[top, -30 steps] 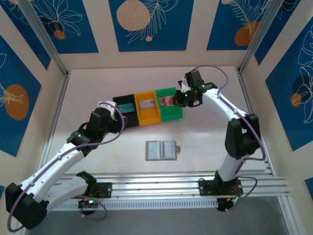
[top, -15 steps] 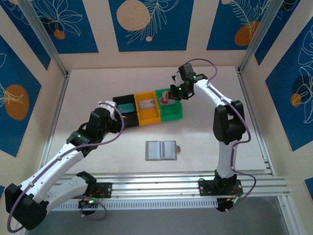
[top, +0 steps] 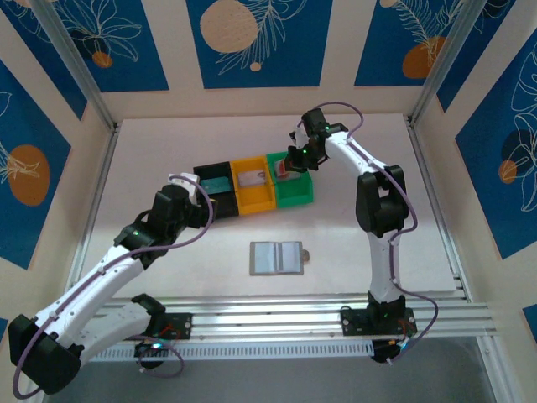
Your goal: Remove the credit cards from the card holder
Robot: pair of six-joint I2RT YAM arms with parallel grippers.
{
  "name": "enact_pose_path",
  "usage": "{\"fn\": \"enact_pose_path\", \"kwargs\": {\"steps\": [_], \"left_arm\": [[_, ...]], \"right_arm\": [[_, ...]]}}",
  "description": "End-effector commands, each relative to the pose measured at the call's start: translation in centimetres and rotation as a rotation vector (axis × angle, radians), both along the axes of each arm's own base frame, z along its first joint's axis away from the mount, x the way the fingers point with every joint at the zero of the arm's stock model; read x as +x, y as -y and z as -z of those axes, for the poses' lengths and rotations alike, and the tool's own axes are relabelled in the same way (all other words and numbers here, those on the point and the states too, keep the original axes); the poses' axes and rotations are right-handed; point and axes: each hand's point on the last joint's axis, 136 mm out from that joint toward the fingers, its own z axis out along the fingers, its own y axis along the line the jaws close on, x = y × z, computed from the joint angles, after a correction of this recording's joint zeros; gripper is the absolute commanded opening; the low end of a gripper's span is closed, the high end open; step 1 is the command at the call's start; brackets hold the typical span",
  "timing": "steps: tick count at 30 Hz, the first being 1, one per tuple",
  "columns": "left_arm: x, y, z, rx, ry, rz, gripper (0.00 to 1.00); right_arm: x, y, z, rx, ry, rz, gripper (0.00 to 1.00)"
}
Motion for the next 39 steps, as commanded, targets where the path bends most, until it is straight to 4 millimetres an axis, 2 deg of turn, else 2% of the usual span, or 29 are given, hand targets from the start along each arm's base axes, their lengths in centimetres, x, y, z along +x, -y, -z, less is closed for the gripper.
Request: {"fn": "enact_pose_path", "kwargs": {"steps": [1, 15, 32, 39], "left_arm": [[0.4, -0.6, 0.2, 0.026, 0.007, -0.014, 1.0], [0.5, -0.6, 0.4, 0.018, -0.003, -0.015, 1.0], [0.6, -0.6, 0.5, 0.012, -0.009, -0.012, 1.0], [0.5, -0.7, 0.4, 0.011, -0.007, -0.013, 1.0]], "right_arm": [[0.3, -0.3, -0.1, 0.019, -0.014, -0.027, 0.0], [0.5, -0.6, 1.5, 0.018, -0.049, -0.026, 0.0], [0.5, -1.0, 1.7, -0.003, -0.06, -0.034, 0.0], [0.6, -1.0, 2.0, -0.042, -0.064, -0.04, 0.05]]}}
